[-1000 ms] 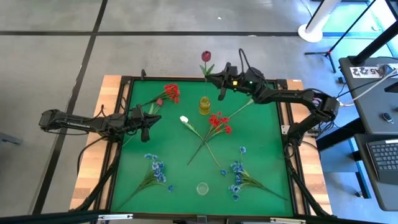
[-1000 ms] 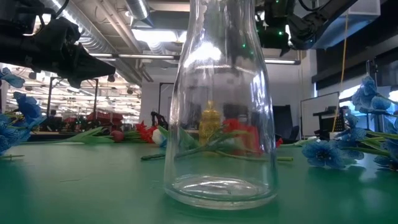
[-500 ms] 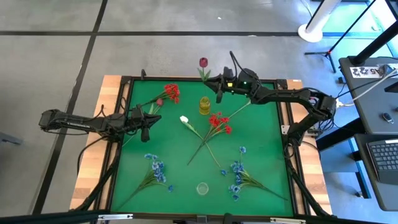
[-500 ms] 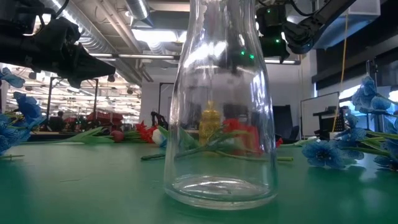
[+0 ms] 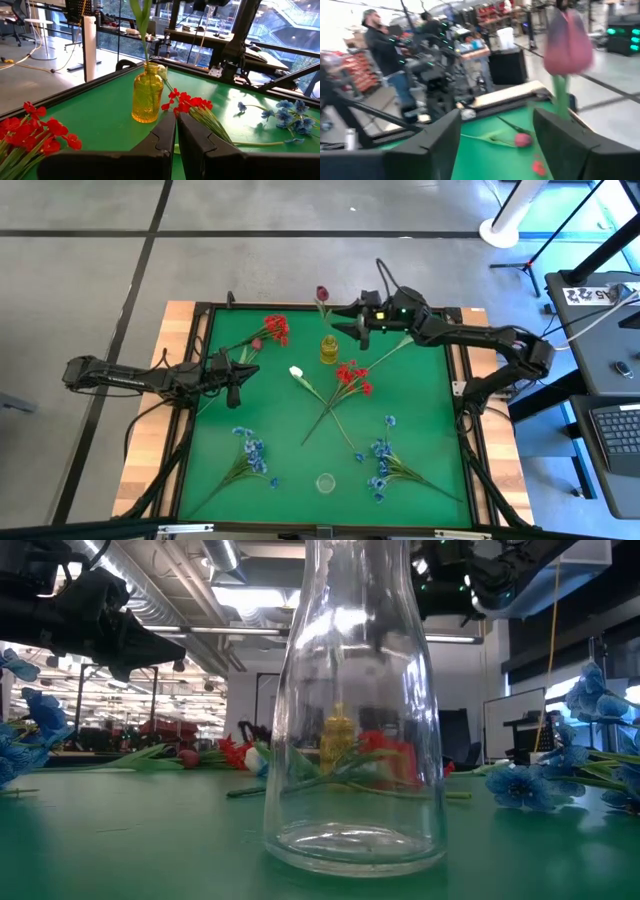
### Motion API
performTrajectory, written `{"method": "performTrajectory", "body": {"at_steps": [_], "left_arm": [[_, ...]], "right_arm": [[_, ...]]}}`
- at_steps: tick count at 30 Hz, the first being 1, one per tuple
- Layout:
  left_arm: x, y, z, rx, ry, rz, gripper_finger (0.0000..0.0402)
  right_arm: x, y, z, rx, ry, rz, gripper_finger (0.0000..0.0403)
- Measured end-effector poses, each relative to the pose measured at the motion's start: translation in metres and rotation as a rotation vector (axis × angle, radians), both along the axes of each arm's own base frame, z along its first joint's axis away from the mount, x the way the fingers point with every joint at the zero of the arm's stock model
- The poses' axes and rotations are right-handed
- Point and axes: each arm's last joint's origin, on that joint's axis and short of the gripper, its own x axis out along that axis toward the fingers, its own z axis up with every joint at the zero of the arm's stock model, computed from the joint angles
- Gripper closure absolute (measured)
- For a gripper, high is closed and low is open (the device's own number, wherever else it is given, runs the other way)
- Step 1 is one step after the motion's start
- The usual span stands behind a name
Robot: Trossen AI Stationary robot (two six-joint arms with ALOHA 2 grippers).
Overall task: Sort flowers into vase by color
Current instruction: Put the right red tulip into the yellow vase, then put the bottom red flowers into the yellow vase
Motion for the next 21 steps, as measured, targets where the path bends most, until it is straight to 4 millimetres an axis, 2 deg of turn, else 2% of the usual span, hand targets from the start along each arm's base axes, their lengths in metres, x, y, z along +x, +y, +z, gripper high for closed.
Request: {"method": "performTrajectory", "body": {"at_steps": [12, 21], "left_arm": [[0.0, 0.0, 0.0, -0.016, -0.011, 0.001, 0.0384], [0.0, 0.0, 0.002, -0.08, -0.055, 0.006, 0.0384]], "right_arm": [[-0.038, 0.022, 0.041, 0.01, -0.005, 0.045, 0.0163], [-0.073, 0.045, 0.061, -0.037, 0.05, 0.011, 0.0166]]}}
